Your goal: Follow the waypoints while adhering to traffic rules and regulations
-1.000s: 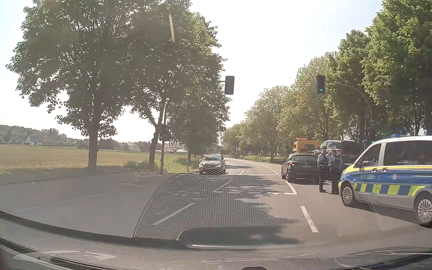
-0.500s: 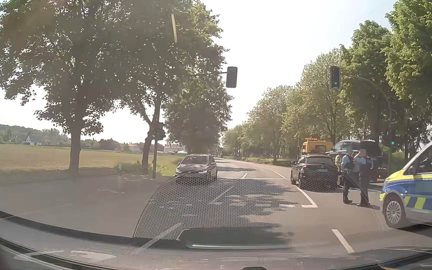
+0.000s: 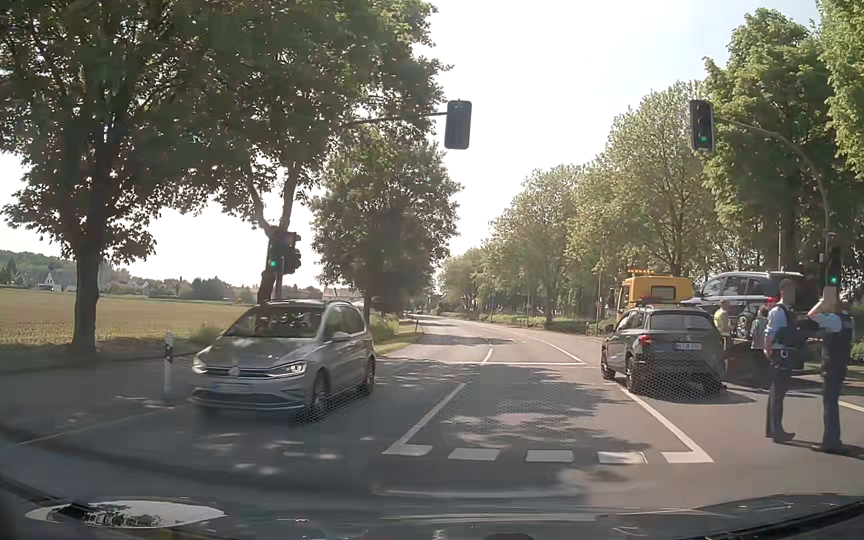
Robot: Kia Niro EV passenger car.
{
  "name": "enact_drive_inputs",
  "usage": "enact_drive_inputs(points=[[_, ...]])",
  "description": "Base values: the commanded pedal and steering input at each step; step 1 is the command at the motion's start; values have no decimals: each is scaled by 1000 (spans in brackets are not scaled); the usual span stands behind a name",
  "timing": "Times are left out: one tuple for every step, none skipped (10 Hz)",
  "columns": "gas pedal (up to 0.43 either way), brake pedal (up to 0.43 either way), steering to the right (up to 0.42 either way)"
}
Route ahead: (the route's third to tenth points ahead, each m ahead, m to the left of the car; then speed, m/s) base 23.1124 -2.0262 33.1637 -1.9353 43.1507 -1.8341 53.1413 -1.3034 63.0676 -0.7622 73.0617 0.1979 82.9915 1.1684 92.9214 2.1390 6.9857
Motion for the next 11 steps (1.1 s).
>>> enact_drive_inputs(points=[[378, 0, 13], [378, 0, 16], [378, 0, 18], [378, 0, 18], [378, 0, 18], [378, 0, 18], [390, 0, 18], [390, 0, 20], [390, 0, 23], [390, 0, 28], [390, 0, 30]])
